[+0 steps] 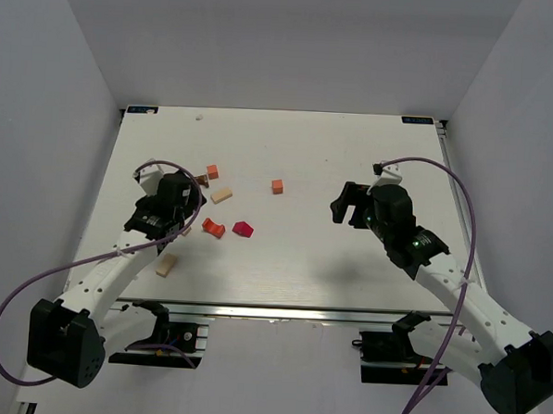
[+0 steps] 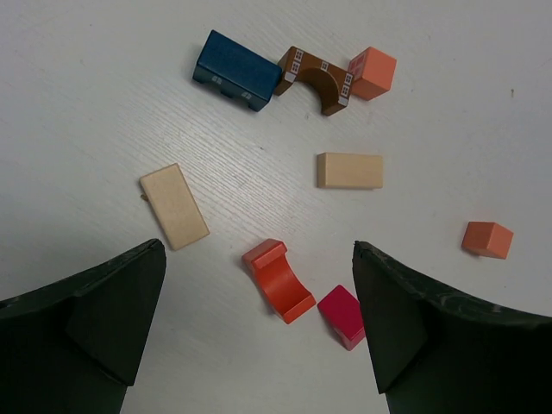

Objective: Build the wood block tower

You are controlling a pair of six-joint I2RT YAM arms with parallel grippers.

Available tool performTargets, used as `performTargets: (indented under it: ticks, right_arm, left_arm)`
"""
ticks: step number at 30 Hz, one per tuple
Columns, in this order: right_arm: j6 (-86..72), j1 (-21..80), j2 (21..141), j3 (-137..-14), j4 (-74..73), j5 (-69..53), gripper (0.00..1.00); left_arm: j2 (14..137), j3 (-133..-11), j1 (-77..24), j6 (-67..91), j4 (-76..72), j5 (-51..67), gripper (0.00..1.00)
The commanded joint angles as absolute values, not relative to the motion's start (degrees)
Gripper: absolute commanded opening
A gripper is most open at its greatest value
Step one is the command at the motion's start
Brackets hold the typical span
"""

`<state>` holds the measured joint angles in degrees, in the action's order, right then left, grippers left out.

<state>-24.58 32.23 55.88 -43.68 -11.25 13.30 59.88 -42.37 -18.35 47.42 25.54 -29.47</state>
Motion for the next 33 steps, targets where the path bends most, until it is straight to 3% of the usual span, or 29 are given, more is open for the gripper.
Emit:
performTargets:
  ticks: [1,10,14,22,33]
  right_arm:
    - [-22.51,32.08,54.93,-43.16,-8.61,12.48,0.89]
    - [-20.30,32.08,52.29,-38.50,-4.48,11.95,0.89]
    - [-19.60,32.08,53.17,-38.23,-4.22,12.31,0.89]
    - [-17.05,31.90,58.35,-40.43,-4.92,11.61,0.90]
    - [-16.26,31.11,60.21,-39.90,-5.10,12.31,0.89]
  left_arm:
    - [61.26,-45.43,-18.37,47.37,26.10,-28.30,0.98]
    - [69.16,-50.62,-16.44,46.42,27.95,-31.38,0.98]
    - [74.87,-53.16,-9.42,37.90,22.07,-15.72,0.98]
    - [90.17,-62.57,-4.13,25.35,21.54,-8.97,0.98]
    - [98.70,-66.80,-4.22,16.62,24.61,-16.17,0.98]
